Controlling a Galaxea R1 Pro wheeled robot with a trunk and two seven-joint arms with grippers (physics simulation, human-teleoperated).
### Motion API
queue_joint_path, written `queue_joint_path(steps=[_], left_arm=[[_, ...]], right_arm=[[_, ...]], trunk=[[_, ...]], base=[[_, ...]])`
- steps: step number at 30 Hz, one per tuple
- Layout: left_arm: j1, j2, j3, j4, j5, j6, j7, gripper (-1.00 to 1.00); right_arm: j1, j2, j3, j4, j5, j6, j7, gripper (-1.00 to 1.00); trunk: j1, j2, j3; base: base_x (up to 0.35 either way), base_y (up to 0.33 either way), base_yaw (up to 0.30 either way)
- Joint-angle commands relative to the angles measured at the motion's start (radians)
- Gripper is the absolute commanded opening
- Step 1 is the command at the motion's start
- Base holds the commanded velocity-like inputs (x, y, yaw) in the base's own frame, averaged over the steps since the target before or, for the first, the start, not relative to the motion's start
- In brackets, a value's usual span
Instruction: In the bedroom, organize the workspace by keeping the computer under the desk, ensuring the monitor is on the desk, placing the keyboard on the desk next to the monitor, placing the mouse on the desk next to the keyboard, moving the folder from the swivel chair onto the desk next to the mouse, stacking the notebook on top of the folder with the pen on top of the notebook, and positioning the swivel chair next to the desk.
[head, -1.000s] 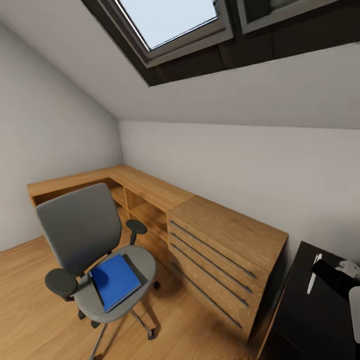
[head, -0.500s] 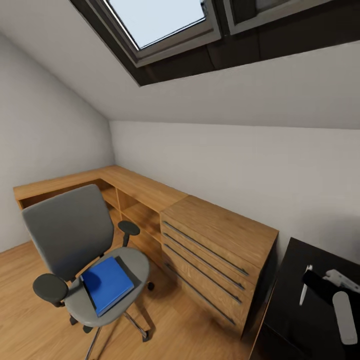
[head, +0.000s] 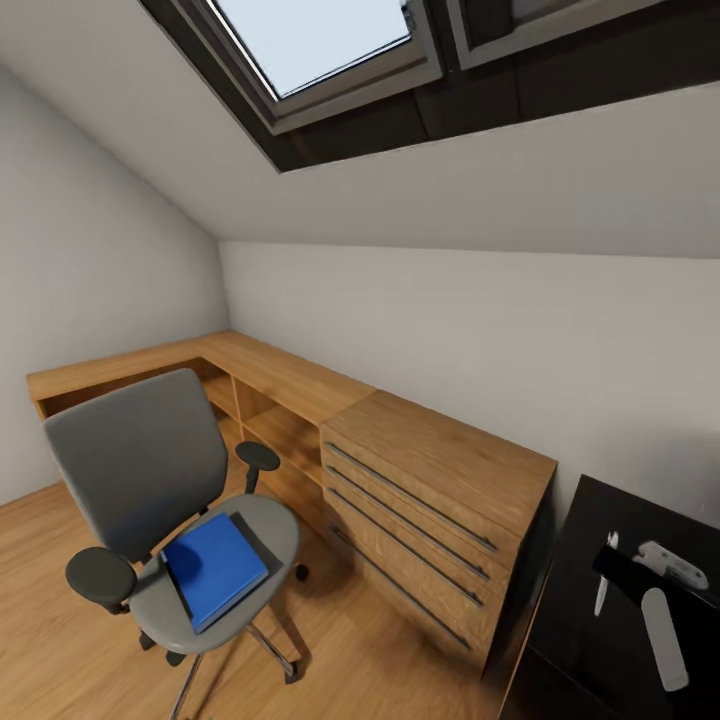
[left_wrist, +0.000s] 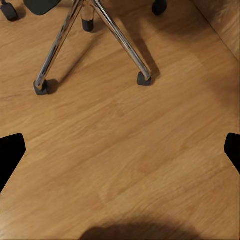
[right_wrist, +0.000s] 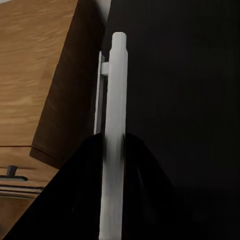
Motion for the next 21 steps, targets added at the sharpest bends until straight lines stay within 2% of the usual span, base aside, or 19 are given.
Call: queue_joint_path(steps=[1,5,10,13,14,17,18,21], left_arm=[[0.000,-0.001,0.005,-0.003,-0.003,0.006,-0.007,1.00],[0.000,-0.001,0.005,-0.004,-0.003,0.006,-0.007,1.00],[0.000,-0.001,0.004,-0.004,-0.003,0.005,-0.007,1.00],[0.000,-0.001,0.004,-0.004,-0.003,0.005,-0.007,1.00],[0.000,-0.001,0.003,-0.005,-0.003,0.004,-0.007,1.00],[0.000,-0.001,0.003,-0.007,-0.003,0.004,-0.007,1.00],[0.000,-0.001,0.003,-0.009,-0.003,0.000,-0.007,1.00],[0.000,-0.001,0.003,-0.009,-0.003,-0.006,-0.007,1.00]], right_arm=[[-0.002,0.000,0.002,0.010,-0.001,-0.007,-0.006,-1.00],[-0.005,0.000,0.006,0.066,0.041,-0.043,-0.006,-1.00],[-0.043,-0.008,0.010,0.207,0.096,-0.107,-0.006,-1.00],[-0.067,-0.016,0.011,0.265,0.102,-0.130,-0.006,-1.00],[-0.088,-0.032,0.011,0.322,0.105,-0.152,-0.006,-1.00],[-0.105,-0.043,0.011,0.368,0.106,-0.169,-0.006,-1.00],[-0.127,-0.053,0.011,0.415,0.110,-0.187,-0.006,-1.00],[-0.135,-0.055,0.011,0.432,0.120,-0.193,-0.006,-1.00]], trunk=[[0.000,-0.001,-0.001],[0.000,-0.001,-0.001],[0.000,-0.001,-0.001],[0.000,-0.001,-0.001],[0.000,-0.001,-0.001],[0.000,-0.001,-0.001],[0.000,-0.001,-0.001],[0.000,-0.001,-0.001]], base=[[0.000,0.000,0.000],[0.000,0.000,0.000],[0.000,0.000,0.000],[0.000,0.000,0.000],[0.000,0.000,0.000],[0.000,0.000,0.000],[0.000,0.000,0.000],[0.000,0.000,0.000]])
